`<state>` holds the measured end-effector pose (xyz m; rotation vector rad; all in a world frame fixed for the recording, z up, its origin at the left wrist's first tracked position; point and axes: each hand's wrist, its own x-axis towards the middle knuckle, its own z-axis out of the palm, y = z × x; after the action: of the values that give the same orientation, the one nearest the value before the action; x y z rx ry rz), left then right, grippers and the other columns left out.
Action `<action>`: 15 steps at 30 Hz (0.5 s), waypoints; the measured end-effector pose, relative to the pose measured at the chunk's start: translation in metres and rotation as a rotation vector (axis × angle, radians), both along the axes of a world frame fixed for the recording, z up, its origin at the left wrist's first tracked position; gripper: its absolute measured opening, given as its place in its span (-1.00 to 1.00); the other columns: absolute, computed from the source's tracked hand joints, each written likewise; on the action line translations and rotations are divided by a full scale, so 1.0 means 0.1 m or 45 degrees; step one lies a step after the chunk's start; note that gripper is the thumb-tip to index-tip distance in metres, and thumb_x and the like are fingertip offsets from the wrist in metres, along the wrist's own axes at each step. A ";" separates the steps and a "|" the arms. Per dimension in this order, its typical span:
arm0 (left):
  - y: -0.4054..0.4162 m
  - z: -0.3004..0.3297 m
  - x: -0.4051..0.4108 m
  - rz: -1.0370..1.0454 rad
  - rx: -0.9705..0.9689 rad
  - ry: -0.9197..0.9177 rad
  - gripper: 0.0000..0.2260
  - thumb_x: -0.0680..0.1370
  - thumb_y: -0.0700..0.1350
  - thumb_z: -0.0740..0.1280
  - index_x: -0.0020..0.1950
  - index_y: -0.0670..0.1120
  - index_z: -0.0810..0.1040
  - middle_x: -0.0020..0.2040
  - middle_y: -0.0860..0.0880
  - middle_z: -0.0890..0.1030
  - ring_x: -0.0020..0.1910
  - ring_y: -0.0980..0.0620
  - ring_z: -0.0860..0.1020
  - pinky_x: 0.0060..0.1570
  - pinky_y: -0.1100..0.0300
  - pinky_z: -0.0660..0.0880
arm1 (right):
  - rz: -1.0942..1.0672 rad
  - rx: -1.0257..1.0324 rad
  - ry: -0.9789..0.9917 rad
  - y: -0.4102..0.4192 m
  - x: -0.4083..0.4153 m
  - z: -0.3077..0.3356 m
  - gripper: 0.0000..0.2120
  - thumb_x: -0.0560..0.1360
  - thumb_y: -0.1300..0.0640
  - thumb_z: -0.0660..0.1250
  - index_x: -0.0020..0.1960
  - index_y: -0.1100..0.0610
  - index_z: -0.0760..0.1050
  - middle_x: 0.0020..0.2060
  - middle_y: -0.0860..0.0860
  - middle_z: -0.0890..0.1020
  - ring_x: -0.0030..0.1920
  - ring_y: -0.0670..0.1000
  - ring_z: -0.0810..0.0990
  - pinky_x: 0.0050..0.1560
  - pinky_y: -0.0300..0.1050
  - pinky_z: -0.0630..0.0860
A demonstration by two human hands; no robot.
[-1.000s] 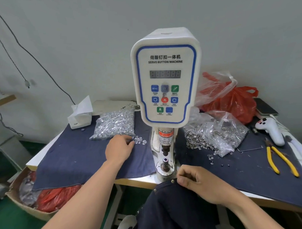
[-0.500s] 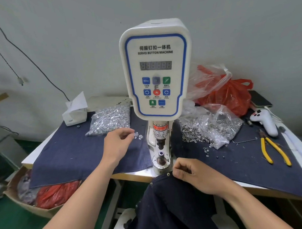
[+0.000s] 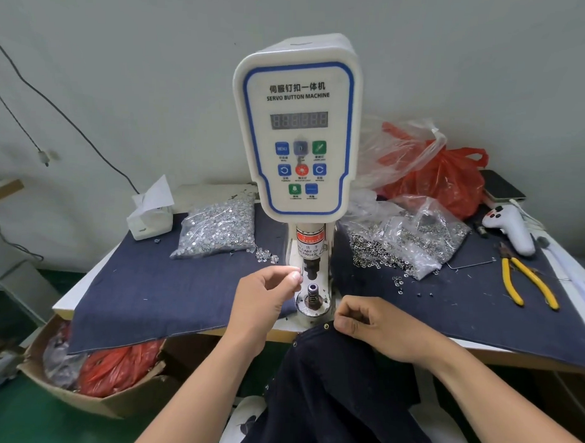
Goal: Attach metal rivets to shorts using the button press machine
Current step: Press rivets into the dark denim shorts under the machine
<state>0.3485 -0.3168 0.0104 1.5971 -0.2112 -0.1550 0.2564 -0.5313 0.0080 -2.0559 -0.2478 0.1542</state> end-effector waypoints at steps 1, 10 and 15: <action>-0.01 0.00 -0.02 -0.001 -0.016 0.010 -0.89 0.56 -0.18 0.52 0.05 -0.02 0.75 -0.05 -0.03 0.78 0.02 0.05 0.74 0.05 0.24 0.60 | -0.003 0.003 0.002 0.00 0.00 0.00 -0.83 0.63 -0.05 0.35 -0.13 -0.08 0.53 -0.33 -0.23 0.55 -0.32 -0.25 0.40 -0.26 -0.39 0.34; -0.04 0.02 -0.08 -0.098 0.064 0.050 -0.86 0.52 -0.12 0.58 -0.06 0.14 0.78 -0.05 0.01 0.78 0.04 0.05 0.74 0.11 0.06 0.65 | -0.004 0.013 -0.001 0.01 0.00 0.01 -0.82 0.63 -0.08 0.34 -0.15 -0.25 0.54 -0.30 -0.26 0.59 -0.30 -0.28 0.46 -0.23 -0.43 0.36; -0.04 0.06 -0.09 -0.116 0.095 0.126 -0.91 0.51 -0.08 0.58 -0.05 0.12 0.80 -0.04 0.00 0.78 0.05 0.03 0.74 0.19 -0.04 0.64 | 0.003 0.029 -0.004 0.01 0.01 0.00 -0.83 0.63 -0.09 0.35 -0.15 -0.25 0.54 -0.29 -0.26 0.60 -0.29 -0.28 0.47 -0.21 -0.41 0.38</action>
<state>0.3394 -0.3210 0.0160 1.6503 -0.2033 -0.3145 0.2577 -0.5307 0.0078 -2.0334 -0.2529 0.1488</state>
